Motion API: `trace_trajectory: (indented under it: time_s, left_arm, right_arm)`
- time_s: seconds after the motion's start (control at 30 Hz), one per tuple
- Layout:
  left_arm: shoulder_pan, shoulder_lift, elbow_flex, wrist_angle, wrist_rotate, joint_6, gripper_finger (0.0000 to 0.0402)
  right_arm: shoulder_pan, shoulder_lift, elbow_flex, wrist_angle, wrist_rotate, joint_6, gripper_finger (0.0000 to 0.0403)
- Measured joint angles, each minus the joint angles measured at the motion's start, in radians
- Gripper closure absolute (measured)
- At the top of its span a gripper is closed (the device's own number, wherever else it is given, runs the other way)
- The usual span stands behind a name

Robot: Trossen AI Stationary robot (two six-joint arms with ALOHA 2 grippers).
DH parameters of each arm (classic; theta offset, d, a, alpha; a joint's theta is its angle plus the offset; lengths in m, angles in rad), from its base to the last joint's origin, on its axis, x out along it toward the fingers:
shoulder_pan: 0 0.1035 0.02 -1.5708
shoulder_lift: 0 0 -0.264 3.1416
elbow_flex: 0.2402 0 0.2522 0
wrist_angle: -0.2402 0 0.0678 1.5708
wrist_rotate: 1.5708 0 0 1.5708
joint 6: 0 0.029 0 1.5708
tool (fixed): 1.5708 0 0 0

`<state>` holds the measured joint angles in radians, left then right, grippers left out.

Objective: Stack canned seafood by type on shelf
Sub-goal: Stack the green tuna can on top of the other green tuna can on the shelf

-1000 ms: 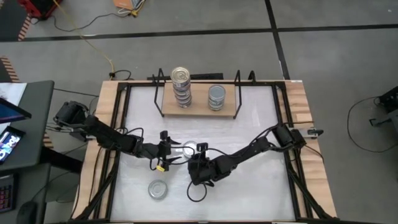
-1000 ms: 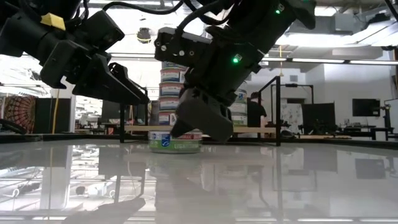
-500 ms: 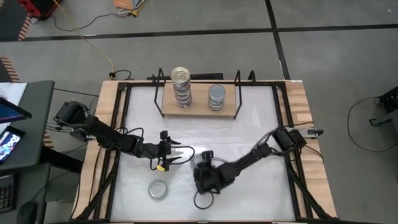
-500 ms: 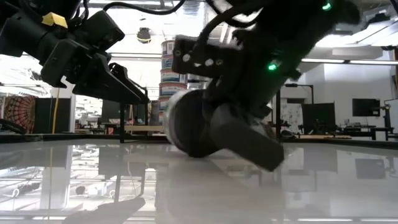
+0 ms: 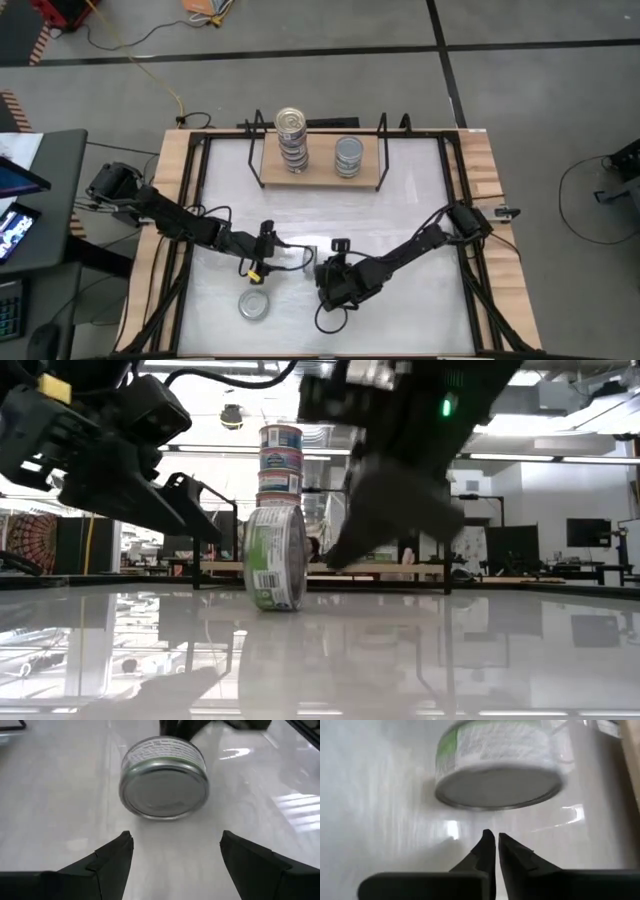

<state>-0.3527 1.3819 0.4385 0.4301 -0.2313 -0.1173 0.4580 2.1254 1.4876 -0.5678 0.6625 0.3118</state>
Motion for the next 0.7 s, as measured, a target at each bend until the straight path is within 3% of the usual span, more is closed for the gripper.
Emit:
trace_trajectory:
  time_s: [0.27,0.53,0.7]
  left_arm:
    - [0.001,0.0,0.0,0.032,-0.019,0.004,0.0113]
    - [0.001,0.0,0.0,0.031,-0.017,0.017,0.0113]
    - [0.0,-0.011,0.0,0.004,-0.072,-0.046,0.0113]
  right_arm:
    - [0.016,-0.118,0.001,-0.033,-0.013,0.0,0.0304]
    - [0.023,-0.157,0.008,0.031,-0.123,-0.214,0.0176]
    - [-0.018,-0.141,0.064,-0.052,-0.131,-0.368,0.0114]
